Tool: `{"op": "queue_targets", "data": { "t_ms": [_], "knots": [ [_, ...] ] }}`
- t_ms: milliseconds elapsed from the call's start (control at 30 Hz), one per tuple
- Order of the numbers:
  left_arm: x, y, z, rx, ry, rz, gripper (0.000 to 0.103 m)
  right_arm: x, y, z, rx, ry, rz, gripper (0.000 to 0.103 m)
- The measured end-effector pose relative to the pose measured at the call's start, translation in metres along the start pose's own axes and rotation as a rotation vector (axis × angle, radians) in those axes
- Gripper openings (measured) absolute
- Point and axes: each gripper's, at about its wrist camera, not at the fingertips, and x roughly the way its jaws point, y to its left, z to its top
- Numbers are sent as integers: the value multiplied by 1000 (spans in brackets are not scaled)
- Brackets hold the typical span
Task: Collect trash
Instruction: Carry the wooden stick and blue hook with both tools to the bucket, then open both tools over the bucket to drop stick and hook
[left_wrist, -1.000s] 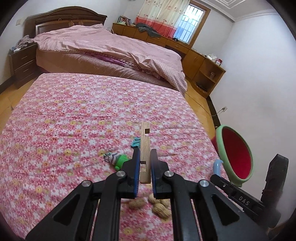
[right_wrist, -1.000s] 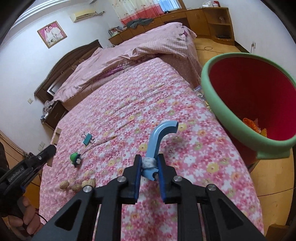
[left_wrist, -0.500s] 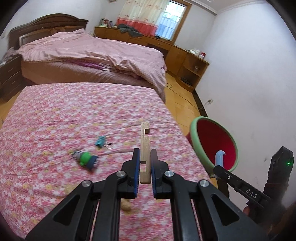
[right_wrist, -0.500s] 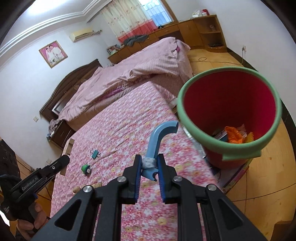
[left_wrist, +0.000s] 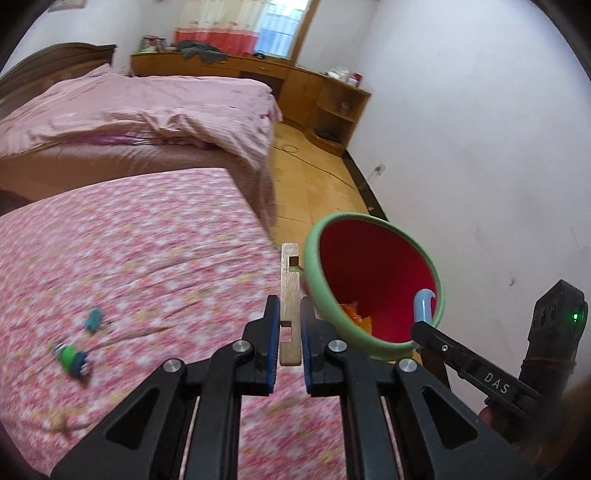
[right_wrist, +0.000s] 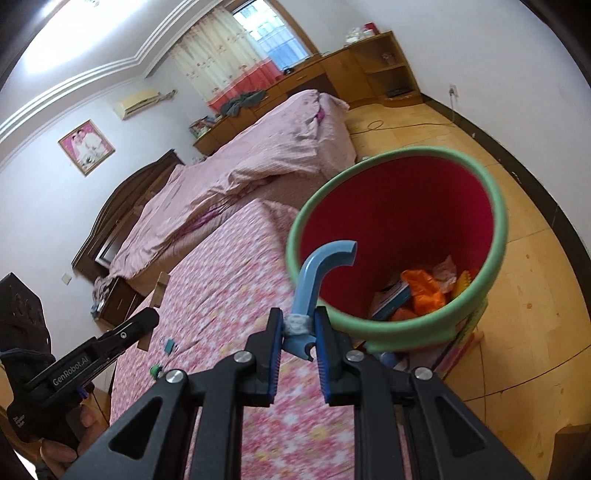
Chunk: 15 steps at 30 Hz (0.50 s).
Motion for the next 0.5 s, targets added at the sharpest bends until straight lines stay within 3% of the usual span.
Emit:
{"op": "queue_targets", "data": {
  "t_ms": [233,500],
  "knots": [
    [49,-30,14,48,56,-44,9,5,-34,20,25,3,-58,19],
    [101,-60,26,109,107,-60,9,20,-65,36,59,10,-67,20]
  ]
}}
